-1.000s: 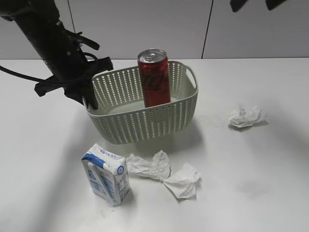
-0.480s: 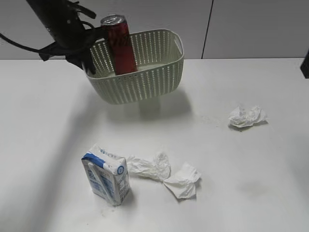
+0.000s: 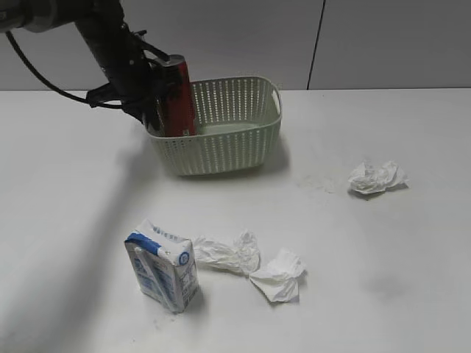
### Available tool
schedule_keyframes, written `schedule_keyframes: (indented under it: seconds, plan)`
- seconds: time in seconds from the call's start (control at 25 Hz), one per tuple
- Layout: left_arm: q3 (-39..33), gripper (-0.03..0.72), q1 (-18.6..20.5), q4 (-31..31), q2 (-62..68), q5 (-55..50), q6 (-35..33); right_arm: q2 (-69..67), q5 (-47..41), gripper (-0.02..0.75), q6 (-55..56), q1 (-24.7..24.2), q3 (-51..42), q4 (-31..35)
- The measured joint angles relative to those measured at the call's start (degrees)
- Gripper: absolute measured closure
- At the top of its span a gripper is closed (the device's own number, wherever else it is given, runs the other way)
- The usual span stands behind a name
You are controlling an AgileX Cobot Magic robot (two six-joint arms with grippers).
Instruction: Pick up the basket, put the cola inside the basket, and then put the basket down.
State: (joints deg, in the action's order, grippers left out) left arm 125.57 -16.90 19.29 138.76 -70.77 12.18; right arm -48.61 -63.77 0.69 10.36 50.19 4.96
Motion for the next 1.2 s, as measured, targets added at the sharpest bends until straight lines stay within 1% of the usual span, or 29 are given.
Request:
schedule_keyframes:
  seconds: [0.2, 0.36, 0.44, 0.48, 0.56, 0.76, 0.8, 0.92, 1.2]
  plan:
    - [0.39, 0.688, -1.58, -3.29, 0.44, -0.01, -0.92, 9.36, 0.12, 0.144, 1.15, 0.00, -4.05, 1.19]
    - [0.45, 0.688, -3.07, -3.88, 0.57, 0.04, -1.14, 11.81, 0.12, 0.144, 1.82, 0.00, -4.58, 1.13]
    - [0.56, 0.674, -3.50, -4.01, 0.64, 0.09, -1.21, 11.99, 0.12, 0.144, 1.82, 0.00, -4.65, 1.13]
    - [0.62, 0.648, -3.57, -3.84, 0.66, 0.18, -1.20, 12.03, 0.12, 0.145, 1.82, 0.00, -4.65, 1.13]
    - [0.61, 0.551, -3.57, -3.50, 0.71, 0.28, -1.20, 12.03, 0.12, 0.145, 1.87, 0.00, -4.65, 1.13]
    - [0.68, 0.123, -3.57, -3.11, 0.71, 0.40, -1.25, 12.03, 0.12, 0.145, 1.87, 0.00, -4.65, 1.13]
    - [0.68, 0.073, -3.57, -2.88, 0.71, 0.45, -1.25, 12.03, 0.12, 0.145, 1.87, 0.00, -4.65, 1.06]
    - [0.68, 0.034, -3.57, -2.75, -0.49, 0.51, -1.25, 12.03, 0.41, 0.145, 1.94, 0.00, -4.65, 0.14]
    - [0.68, 0.039, -1.48, -3.03, -8.87, 0.79, -1.25, 12.09, 2.19, 0.145, 1.94, 0.00, -4.65, -0.58]
